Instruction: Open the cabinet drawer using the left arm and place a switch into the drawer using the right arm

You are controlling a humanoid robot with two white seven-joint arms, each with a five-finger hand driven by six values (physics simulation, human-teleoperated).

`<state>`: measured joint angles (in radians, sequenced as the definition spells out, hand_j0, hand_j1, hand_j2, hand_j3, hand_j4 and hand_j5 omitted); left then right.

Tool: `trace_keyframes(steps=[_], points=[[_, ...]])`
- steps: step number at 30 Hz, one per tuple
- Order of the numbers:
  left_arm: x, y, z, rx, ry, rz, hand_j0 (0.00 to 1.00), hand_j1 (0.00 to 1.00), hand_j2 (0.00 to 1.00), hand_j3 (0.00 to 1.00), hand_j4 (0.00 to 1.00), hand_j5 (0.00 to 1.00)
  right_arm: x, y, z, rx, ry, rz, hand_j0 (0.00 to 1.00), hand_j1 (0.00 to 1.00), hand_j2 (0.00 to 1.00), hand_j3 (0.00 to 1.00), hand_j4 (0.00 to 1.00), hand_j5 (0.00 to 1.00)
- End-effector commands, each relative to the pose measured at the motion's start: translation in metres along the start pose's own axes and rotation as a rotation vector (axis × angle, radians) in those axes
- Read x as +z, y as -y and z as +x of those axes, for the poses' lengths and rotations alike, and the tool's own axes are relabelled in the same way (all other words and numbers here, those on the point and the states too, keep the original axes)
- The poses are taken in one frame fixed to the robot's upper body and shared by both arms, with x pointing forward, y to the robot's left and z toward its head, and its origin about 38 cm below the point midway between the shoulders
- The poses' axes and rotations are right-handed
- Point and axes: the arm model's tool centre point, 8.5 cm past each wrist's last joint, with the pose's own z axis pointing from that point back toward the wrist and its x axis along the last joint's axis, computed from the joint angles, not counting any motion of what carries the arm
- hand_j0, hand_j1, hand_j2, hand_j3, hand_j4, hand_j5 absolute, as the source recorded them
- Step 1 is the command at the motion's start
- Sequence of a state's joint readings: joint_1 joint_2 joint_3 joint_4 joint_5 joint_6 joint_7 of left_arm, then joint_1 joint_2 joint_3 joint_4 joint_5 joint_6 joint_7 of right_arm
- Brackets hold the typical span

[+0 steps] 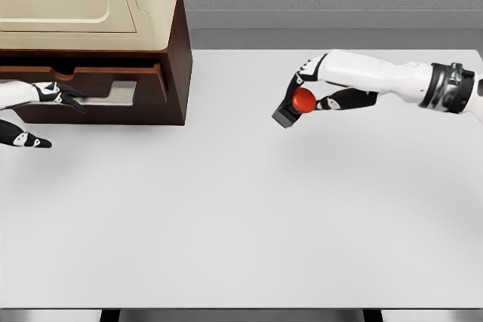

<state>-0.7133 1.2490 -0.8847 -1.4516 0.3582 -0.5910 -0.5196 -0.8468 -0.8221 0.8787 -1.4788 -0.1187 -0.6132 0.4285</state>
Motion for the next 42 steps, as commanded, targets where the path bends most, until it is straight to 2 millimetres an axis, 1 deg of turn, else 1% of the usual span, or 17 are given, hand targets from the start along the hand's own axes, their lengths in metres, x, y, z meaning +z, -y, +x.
trace_keyframes(steps=[1,2,5,7,8,11,12,16,18,22,26,32,35,36,40,42], points=[[0.000,0.004,0.005,-0.002,0.026,-0.020,0.81,0.81,0.81,0.81,0.81,0.81,-0.003,0.001,0.001,-0.014,0.011,-0.012,0.53,0.53,0.53,0.53,0.53,0.53],[0.000,0.004,0.005,-0.002,0.026,-0.020,0.81,0.81,0.81,0.81,0.81,0.81,-0.008,0.002,0.003,-0.011,0.022,-0.015,0.53,0.53,0.53,0.53,0.53,0.53],[0.000,0.004,0.005,-0.002,0.026,-0.020,0.81,0.81,0.81,0.81,0.81,0.81,-0.010,0.007,0.005,0.000,0.029,-0.018,0.53,0.53,0.53,0.53,0.53,0.53],[0.000,0.005,0.006,0.000,0.030,-0.024,0.79,0.79,0.79,0.79,0.79,0.79,-0.015,0.009,0.007,0.004,0.042,-0.021,0.53,0.53,0.53,0.53,0.53,0.53],[0.004,0.004,0.005,-0.001,0.022,-0.024,0.79,0.79,0.79,0.79,0.79,0.79,-0.015,0.009,0.007,0.004,0.042,-0.021,0.53,0.53,0.53,0.53,0.53,0.53],[0.004,0.005,0.007,0.004,0.028,-0.025,0.79,0.79,0.79,0.79,0.79,0.79,-0.022,0.012,0.011,0.008,0.062,-0.028,0.53,0.53,0.53,0.53,0.53,0.53],[0.007,0.004,0.007,0.002,0.022,-0.024,0.79,0.79,0.79,0.79,0.79,0.79,-0.023,0.012,0.011,0.003,0.065,-0.032,0.53,0.53,0.53,0.53,0.53,0.53],[0.010,0.003,0.008,0.005,0.020,-0.021,0.78,0.78,0.78,0.78,0.78,0.78,-0.036,0.020,0.018,0.015,0.102,-0.047,0.53,0.53,0.53,0.53,0.53,0.53],[0.010,0.004,0.009,0.005,0.021,-0.027,0.78,0.78,0.78,0.78,0.78,0.78,-0.038,0.023,0.019,0.020,0.106,-0.050,0.53,0.53,0.53,0.53,0.53,0.53],[0.015,0.003,0.014,0.002,0.026,-0.032,0.78,0.78,0.78,0.78,0.78,0.78,-0.049,0.029,0.026,0.032,0.135,-0.058,0.53,0.53,0.53,0.53,0.53,0.53],[0.015,0.008,0.014,0.012,0.026,-0.041,0.78,0.78,0.78,0.78,0.78,0.78,-0.055,0.031,0.029,0.033,0.152,-0.064,0.53,0.53,0.53,0.53,0.53,0.53],[0.018,0.009,0.015,0.012,0.023,-0.045,0.78,0.78,0.78,0.78,0.78,0.78,-0.064,0.035,0.034,0.038,0.178,-0.072,0.53,0.53,0.53,0.53,0.53,0.53],[0.024,0.010,0.017,0.011,0.015,-0.054,0.77,0.77,0.77,0.77,0.77,0.77,-0.068,0.034,0.036,0.036,0.188,-0.074,0.53,0.53,0.53,0.53,0.53,0.53],[0.026,0.010,0.018,0.017,0.013,-0.055,0.77,0.77,0.77,0.77,0.77,0.77,-0.072,0.037,0.039,0.041,0.198,-0.076,0.53,0.53,0.53,0.53,0.53,0.53],[0.025,0.013,0.020,0.022,0.020,-0.061,0.77,0.77,0.77,0.77,0.77,0.77,-0.077,0.040,0.042,0.044,0.210,-0.079,0.53,0.53,0.53,0.53,0.53,0.53],[0.028,0.014,0.020,0.024,0.014,-0.066,0.77,0.77,0.77,0.77,0.77,0.77,-0.077,0.040,0.042,0.044,0.211,-0.079,0.53,0.53,0.53,0.53,0.53,0.53]])
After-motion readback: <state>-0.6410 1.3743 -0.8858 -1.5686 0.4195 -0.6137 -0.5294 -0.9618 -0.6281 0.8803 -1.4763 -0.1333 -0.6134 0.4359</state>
